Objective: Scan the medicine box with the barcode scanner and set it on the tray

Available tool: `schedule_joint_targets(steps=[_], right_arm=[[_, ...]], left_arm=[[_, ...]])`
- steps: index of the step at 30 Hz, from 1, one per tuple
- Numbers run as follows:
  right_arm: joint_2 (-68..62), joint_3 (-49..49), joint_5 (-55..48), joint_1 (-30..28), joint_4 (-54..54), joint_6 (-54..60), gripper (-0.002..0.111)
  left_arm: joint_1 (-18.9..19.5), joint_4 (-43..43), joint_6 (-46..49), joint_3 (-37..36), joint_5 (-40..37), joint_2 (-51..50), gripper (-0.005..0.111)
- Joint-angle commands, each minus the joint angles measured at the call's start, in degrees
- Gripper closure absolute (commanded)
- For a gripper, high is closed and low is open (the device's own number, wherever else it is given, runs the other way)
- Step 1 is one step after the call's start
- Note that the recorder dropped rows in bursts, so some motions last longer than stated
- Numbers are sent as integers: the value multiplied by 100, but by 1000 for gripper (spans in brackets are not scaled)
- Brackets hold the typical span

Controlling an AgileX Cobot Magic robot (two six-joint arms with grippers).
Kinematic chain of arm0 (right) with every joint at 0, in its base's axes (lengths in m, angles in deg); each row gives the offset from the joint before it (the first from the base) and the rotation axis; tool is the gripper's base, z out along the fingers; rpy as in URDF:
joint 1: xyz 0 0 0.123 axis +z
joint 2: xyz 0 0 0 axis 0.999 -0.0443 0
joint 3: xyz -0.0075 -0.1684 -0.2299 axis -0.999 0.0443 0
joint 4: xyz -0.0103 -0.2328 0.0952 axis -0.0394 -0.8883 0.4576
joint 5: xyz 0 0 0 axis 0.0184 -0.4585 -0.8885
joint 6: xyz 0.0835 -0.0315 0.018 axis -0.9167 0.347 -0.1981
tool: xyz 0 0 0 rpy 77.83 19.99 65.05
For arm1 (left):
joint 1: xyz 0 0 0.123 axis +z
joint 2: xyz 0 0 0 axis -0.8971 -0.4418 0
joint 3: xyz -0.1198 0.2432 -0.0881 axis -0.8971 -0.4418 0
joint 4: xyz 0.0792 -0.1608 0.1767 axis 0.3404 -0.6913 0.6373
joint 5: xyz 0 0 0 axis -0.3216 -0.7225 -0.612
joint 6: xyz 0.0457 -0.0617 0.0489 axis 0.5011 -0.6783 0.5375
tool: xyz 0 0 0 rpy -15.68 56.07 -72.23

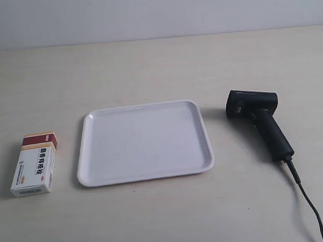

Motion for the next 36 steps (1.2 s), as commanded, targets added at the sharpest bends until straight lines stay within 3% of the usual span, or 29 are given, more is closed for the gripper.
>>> schedule_joint_targets(steps=[1,5,12,17,20,27,29,36], right_arm=[[-500,-349,-296,10,223,243,108],[-1353,-350,-209,10,902,957,108],[-3019,-350,13,10,1793,2080,108],[-3759,-414,2,10,1803,2268,108],[-3936,-463,-68,10,1803,2354,108],[-3947,-471,-80,10,1803,2366,108],[-3947,-471,-80,10,1803,2394,108],[-3947,-471,-80,10,1803,2394,108]], left_arm=[[-31,179,-80,534,-646,-910,107],[-230,179,26,634,-957,-2031,107],[-1580,179,552,1162,-1511,-4485,107],[-2211,179,722,1851,-1962,-6302,106],[-2315,179,755,2143,-1962,-7270,90],[-2315,179,1014,2514,-1786,-8566,18],[-2328,179,1014,2540,-1636,-8706,2],[-2367,179,1141,2548,-977,-9118,2]])
